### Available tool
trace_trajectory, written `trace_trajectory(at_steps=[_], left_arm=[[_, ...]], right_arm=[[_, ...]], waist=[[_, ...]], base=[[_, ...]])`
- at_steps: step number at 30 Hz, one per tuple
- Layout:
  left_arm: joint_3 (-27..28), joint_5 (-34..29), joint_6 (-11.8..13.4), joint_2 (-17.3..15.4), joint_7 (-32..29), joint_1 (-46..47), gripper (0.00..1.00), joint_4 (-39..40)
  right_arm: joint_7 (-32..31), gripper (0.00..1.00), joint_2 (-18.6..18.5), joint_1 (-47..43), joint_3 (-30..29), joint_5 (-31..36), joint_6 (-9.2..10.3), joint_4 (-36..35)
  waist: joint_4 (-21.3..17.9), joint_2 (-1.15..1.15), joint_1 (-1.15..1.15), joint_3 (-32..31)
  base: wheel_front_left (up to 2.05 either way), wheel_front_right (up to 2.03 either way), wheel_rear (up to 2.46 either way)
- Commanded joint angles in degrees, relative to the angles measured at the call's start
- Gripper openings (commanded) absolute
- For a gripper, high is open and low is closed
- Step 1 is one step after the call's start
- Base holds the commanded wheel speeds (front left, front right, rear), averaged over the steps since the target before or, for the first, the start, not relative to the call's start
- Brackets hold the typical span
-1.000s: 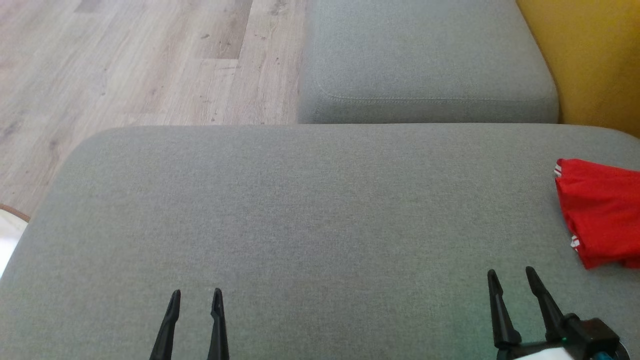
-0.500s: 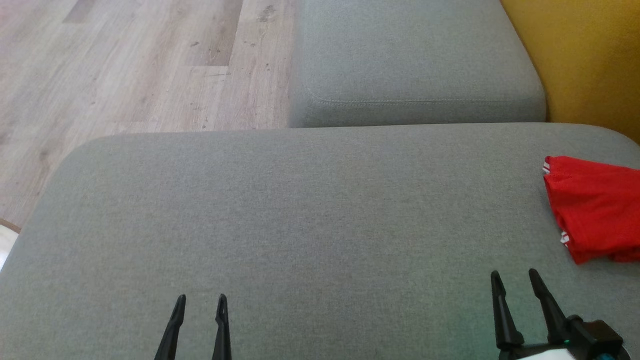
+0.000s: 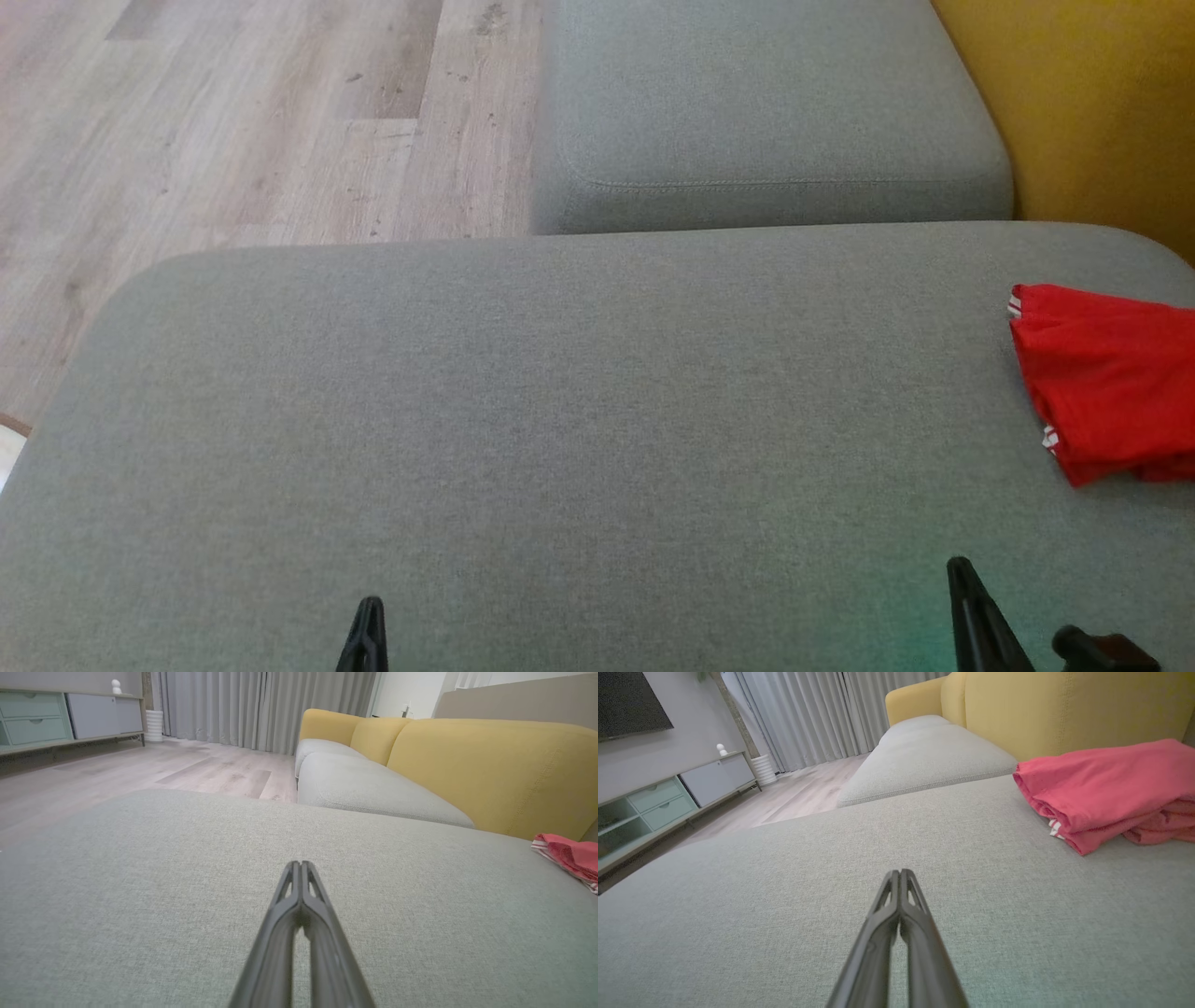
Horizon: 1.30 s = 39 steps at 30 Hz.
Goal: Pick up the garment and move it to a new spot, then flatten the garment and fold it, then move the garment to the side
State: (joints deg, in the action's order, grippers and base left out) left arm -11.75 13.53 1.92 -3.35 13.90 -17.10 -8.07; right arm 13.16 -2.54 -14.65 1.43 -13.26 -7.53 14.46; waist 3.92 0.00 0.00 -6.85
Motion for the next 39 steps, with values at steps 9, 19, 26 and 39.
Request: trace_trajectory(at_steps=[9,19,26,39], left_arm=[[1.44,7.6,-1.2,-0.57,-1.38,3.94,0.0,0.75],[2.35,13.94,-1.92,-0.84,-2.59,5.6,0.0,0.03],[3.23,19.54,-2.53,-1.03,-3.7,7.04,0.0,-0.45],[4.8,28.52,-3.52,-1.24,-5.62,9.3,0.0,-1.13]], right_arm=[[-1.45,0.0,-0.39,3.79,-0.64,-7.42,0.01,-1.71],[-2.8,0.0,-0.55,5.2,-1.03,-13.57,0.01,-1.61],[-4.02,0.0,-0.66,6.45,-1.42,-19.02,0.01,-1.52],[-6.06,0.0,-0.8,8.49,-2.1,-27.84,0.02,-1.39]], waist=[[-0.32,0.0,0.0,0.57],[-0.61,0.0,0.0,1.11],[-0.88,0.0,0.0,1.59],[-1.32,0.0,0.0,2.37]], base=[[0.0,0.0,0.0],[0.0,0.0,0.0],[0.0,0.0,0.0],[0.0,0.0,0.0]])
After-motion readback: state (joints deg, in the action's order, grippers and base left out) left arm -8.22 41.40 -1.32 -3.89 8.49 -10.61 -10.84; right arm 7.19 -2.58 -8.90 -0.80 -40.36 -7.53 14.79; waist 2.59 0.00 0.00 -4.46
